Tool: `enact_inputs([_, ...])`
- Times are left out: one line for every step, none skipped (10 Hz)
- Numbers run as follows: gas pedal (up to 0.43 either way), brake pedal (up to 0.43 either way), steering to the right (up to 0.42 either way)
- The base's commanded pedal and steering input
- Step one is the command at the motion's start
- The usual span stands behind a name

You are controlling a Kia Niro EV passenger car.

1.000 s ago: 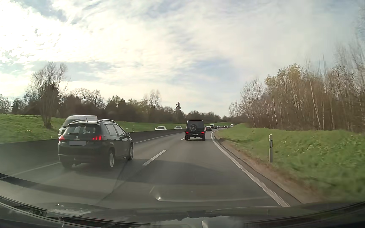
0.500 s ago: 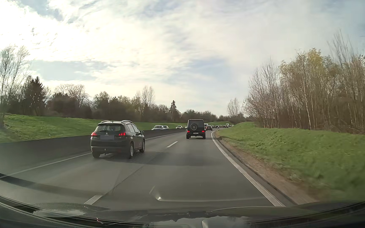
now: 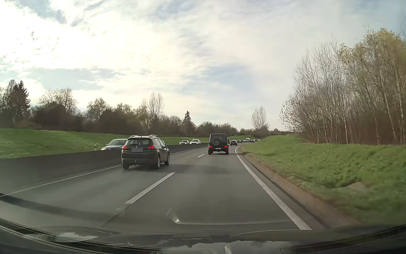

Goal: Follow the waypoints while adhering to traffic rules and regulations

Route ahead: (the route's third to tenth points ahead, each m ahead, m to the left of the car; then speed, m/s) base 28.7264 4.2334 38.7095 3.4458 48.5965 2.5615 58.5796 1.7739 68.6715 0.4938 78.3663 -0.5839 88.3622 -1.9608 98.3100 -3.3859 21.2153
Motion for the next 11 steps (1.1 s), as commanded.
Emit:
enact_inputs([0.287,0.000,0.006])
enact_inputs([0.287,0.000,0.006])
enact_inputs([0.287,0.000,0.006])
enact_inputs([0.299,0.000,0.006])
enact_inputs([0.299,0.000,0.006])
enact_inputs([0.311,0.000,0.006])
enact_inputs([0.311,0.000,0.006])
enact_inputs([0.311,0.000,0.006])
enact_inputs([0.311,0.000,0.006])
enact_inputs([0.311,0.000,0.006])
enact_inputs([0.319,0.000,0.006])
